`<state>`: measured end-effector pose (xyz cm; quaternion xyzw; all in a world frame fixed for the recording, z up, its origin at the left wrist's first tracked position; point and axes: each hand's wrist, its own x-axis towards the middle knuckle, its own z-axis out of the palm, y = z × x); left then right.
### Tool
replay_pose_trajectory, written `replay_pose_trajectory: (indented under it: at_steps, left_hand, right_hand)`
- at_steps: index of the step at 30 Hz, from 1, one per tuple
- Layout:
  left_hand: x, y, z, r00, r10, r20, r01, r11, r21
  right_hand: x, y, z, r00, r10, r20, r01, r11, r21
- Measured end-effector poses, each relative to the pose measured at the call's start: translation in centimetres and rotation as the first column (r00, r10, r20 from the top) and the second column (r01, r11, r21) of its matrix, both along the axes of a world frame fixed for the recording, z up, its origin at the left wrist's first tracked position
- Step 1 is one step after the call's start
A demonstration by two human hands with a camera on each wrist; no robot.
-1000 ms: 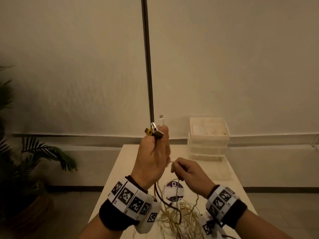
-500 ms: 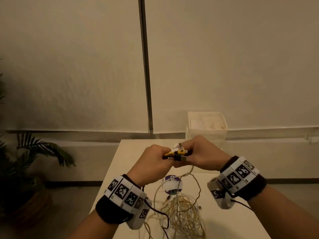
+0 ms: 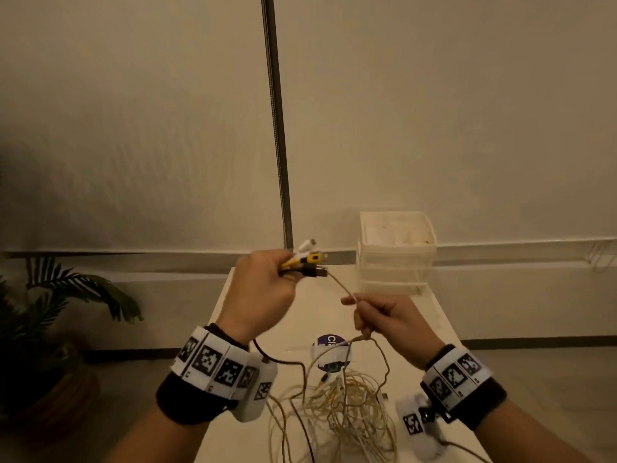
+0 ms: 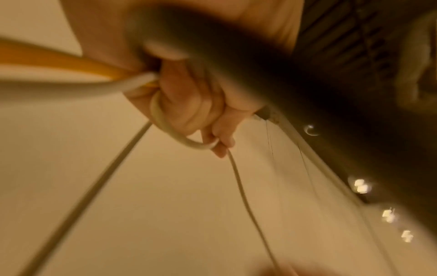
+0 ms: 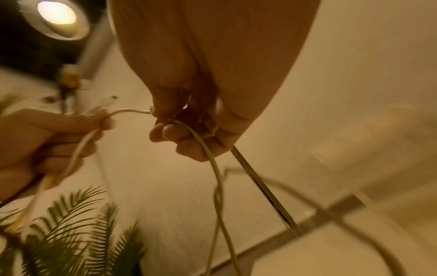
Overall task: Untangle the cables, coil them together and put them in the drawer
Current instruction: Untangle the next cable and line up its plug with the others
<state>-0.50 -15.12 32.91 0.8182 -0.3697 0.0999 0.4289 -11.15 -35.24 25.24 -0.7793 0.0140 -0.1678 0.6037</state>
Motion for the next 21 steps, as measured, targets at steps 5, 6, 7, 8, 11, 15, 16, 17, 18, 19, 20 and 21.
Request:
replay_pose_trajectory:
  at_steps: [5, 6, 7, 8, 11, 15, 16, 17, 18, 19, 20, 21]
  left_hand:
    - [0.1, 1.0, -0.5, 0.987, 0.141, 0.078, -0.149, 0.983, 0.108]
    - [-0.1, 1.0, -0.7, 0.982, 0.158, 0.100, -0.171, 0.976, 0.136]
    - [-0.2, 1.1, -0.9, 0.976, 0.170, 0.135, -0.192, 0.965, 0.177]
    - [-0.3, 1.2, -1.0, 0.972, 0.162, 0.173, -0.199, 0.954, 0.223]
    - [-1.5, 0.7, -1.1, 0.957, 0.071, 0.280, -0.169, 0.923, 0.345]
    - [-1.4, 0.0, -1.8, 0.962, 0.029, 0.271, -0.147, 0.893, 0.425]
    - [-0.8, 0.4, -1.7, 0.969, 0.051, 0.242, -0.154, 0.889, 0.431]
    - [-0.3, 0.9, -1.6, 0.976, 0.066, 0.208, -0.156, 0.879, 0.451]
    - [0.2, 1.2, -1.5, 0.983, 0.067, 0.173, -0.142, 0.870, 0.471]
    - [0.5, 1.4, -1.4, 0.991, 0.042, 0.129, -0.098, 0.880, 0.464]
    - [0.6, 1.3, -1.3, 0.997, 0.008, 0.078, -0.041, 0.904, 0.426]
    - [0.4, 0.9, -1.2, 0.999, -0.030, 0.033, 0.015, 0.926, 0.376]
  right_hand:
    - [0.4, 0.8, -2.7, 0.999, -0.046, -0.025, 0.045, 0.997, -0.056]
    - [0.7, 0.9, -2.3, 0.997, -0.078, 0.006, 0.078, 0.996, -0.035]
    - [1.1, 0.8, -1.6, 0.994, -0.099, 0.036, 0.100, 0.995, -0.029]
    - [1.4, 0.7, -1.0, 0.993, -0.103, 0.054, 0.106, 0.993, -0.049]
    - [2.3, 0.7, 0.8, 0.994, -0.075, 0.081, 0.092, 0.966, -0.240]
    - [2.9, 0.0, 1.7, 0.992, -0.100, 0.080, 0.127, 0.844, -0.520]
    - [2.8, -0.5, 1.8, 0.991, -0.122, 0.061, 0.136, 0.826, -0.547]
    - [2.6, -1.1, 1.7, 0.988, -0.145, 0.047, 0.145, 0.808, -0.570]
    - [2.3, -1.7, 1.7, 0.987, -0.157, 0.033, 0.146, 0.794, -0.590]
    - [2.1, -2.1, 1.8, 0.988, -0.156, 0.014, 0.133, 0.783, -0.607]
    - [1.9, -2.1, 2.0, 0.991, -0.135, 0.000, 0.107, 0.782, -0.614]
    - [1.7, -1.9, 2.4, 0.995, -0.103, -0.002, 0.080, 0.786, -0.613]
